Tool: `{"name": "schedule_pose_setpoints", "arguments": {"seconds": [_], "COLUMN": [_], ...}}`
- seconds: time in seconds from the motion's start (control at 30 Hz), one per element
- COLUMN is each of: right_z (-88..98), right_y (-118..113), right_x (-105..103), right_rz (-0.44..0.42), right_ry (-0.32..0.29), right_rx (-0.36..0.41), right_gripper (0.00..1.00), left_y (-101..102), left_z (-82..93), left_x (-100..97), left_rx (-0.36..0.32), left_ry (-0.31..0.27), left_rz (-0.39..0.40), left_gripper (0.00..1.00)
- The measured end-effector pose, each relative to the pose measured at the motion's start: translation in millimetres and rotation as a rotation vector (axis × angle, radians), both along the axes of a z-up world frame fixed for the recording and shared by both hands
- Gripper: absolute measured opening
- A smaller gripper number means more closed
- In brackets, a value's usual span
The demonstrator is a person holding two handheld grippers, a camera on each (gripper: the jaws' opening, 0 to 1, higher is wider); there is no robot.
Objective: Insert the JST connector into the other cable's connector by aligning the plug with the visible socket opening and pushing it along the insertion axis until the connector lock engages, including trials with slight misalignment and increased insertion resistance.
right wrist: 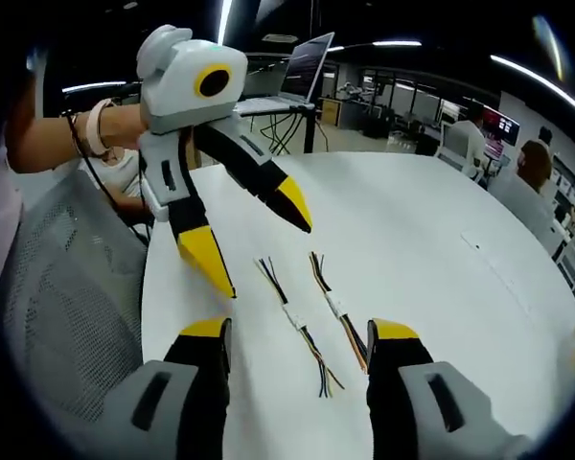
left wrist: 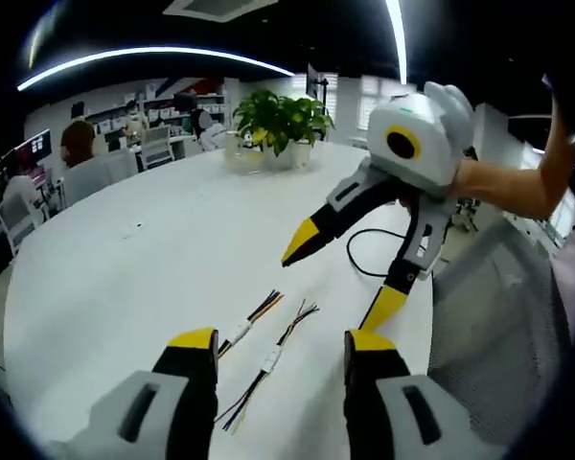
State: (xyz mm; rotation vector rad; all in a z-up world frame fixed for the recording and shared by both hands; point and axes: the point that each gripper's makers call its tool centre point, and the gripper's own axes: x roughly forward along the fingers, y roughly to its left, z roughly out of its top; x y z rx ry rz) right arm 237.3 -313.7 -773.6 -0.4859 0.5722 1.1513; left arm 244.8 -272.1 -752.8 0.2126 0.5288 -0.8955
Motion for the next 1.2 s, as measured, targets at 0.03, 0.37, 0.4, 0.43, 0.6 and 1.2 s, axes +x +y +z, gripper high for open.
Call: {"name": "schedule_pose_setpoints", "arguments": {"seconds": [0.03, 0.37, 0.4, 0.43, 0.6, 1.2], "right_z": [1.3, 28.3, 30.5, 33.2, 37.0, 22.5], "right_y": [-0.8, -3.6, -4.4, -5.7, -11.4, -38.2], "right_x": [-0.5, -2.0, -2.3, -1.8, -1.3, -7.0], "right_rz": [-0.003, -0.083, -0.087, -0.097, -0.125, -0.287], "right_ry": [-0.001, -0.03, -0.033, -0.04, -0.043, 0.014], "right_rx": [-0.002, 0.077, 0.081, 0.087, 0.098, 0.161], "right_gripper": [0.57, 0.58, 0.58, 0.58, 0.58, 0.67], "left_y": [0.1, 2.5, 3.7, 4.7, 7.0, 14.5], "left_z": [1.8, 15.7, 14.9, 14.5, 19.3, 13.9], "left_x": [-0.6, -8.1, -9.2, -10.7, -16.3, -32.1], "left_rx": [0.002, 0.05, 0.059, 0.063, 0.051, -0.023], "left_ry": [-0.009, -0.109, -0.11, -0.107, -0.114, -0.043], "left_rz": [0.002, -0.032, -0.034, -0.032, -0.027, 0.034], "left_gripper": [0.47, 0.35, 0.35, 0.35, 0.35, 0.57]}}
